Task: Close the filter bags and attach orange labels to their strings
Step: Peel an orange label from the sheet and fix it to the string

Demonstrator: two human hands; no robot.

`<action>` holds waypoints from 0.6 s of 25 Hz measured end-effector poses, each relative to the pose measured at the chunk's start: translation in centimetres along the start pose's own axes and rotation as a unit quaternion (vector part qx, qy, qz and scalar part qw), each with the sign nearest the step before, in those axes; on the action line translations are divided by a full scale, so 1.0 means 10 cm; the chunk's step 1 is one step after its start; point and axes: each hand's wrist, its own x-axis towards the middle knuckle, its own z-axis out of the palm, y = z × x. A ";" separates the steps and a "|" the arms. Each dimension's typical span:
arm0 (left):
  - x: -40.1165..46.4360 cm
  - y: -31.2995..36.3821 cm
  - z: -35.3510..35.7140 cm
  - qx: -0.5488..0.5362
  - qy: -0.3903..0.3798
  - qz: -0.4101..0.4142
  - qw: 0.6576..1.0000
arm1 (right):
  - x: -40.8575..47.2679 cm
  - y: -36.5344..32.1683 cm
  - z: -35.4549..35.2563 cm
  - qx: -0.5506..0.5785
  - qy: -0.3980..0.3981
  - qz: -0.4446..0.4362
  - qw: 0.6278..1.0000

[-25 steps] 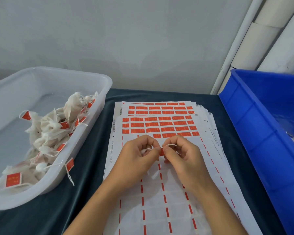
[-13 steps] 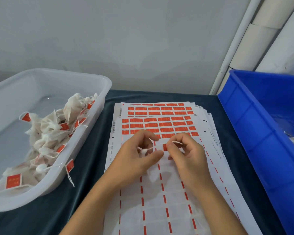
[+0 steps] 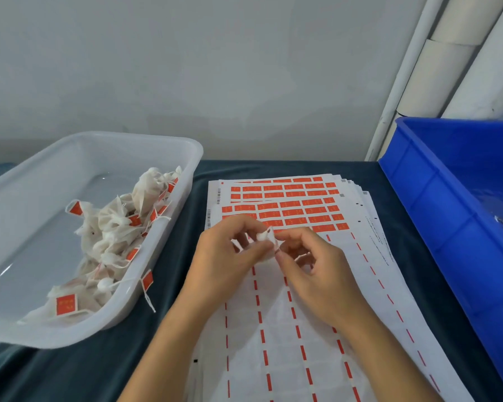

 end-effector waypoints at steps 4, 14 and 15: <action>-0.10 0.18 -0.16 0.016 0.057 0.031 0.998 | -0.02 -0.27 0.07 -0.025 -0.040 -0.028 0.999; -0.46 0.31 -1.37 0.212 0.194 0.113 0.951 | 0.22 -1.37 0.64 -0.027 -0.217 -0.138 0.966; -0.50 0.29 -1.47 0.228 0.196 0.098 0.949 | 0.23 -1.42 0.73 -0.028 -0.231 -0.140 0.962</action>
